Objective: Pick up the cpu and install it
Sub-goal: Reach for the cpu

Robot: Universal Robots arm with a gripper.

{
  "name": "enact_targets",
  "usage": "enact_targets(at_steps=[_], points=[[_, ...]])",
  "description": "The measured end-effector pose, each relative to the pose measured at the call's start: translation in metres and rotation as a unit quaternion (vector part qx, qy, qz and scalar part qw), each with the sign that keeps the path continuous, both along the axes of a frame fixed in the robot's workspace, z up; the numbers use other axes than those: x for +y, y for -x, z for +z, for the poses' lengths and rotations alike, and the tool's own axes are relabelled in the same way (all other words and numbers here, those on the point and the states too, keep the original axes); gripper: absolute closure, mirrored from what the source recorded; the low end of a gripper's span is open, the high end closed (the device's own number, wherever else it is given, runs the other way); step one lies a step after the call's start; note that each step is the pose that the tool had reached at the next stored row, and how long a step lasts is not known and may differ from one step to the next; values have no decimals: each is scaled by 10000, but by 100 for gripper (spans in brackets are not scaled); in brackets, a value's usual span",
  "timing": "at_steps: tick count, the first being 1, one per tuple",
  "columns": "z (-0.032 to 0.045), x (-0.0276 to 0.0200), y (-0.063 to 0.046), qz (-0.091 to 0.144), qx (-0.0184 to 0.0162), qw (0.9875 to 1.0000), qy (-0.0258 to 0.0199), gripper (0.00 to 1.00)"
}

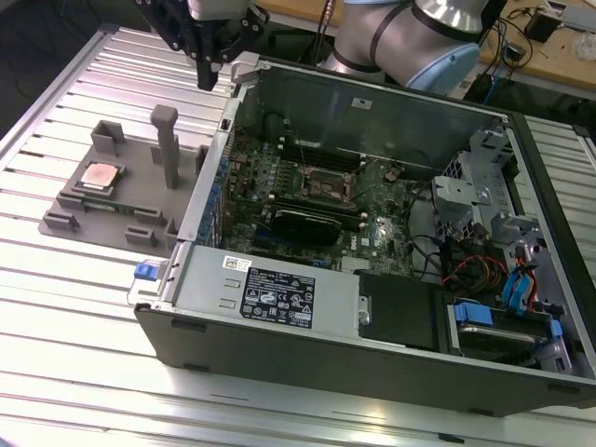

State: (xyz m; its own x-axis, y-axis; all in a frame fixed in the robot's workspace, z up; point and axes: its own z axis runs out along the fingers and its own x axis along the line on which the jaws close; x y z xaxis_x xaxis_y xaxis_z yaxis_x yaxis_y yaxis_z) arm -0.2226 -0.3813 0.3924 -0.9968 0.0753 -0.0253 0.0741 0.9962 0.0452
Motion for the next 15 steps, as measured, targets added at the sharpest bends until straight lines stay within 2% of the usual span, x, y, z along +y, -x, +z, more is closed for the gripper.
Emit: enact_targets(at_steps=[5,8,12,15], points=[[-36,27,135,0,-8,10000,0,89],[-93,34,312,-1,-11,10000,0,89],[-152,32,488,0,-13,10000,0,89],[-223,30,619,0,-13,10000,-1,89]])
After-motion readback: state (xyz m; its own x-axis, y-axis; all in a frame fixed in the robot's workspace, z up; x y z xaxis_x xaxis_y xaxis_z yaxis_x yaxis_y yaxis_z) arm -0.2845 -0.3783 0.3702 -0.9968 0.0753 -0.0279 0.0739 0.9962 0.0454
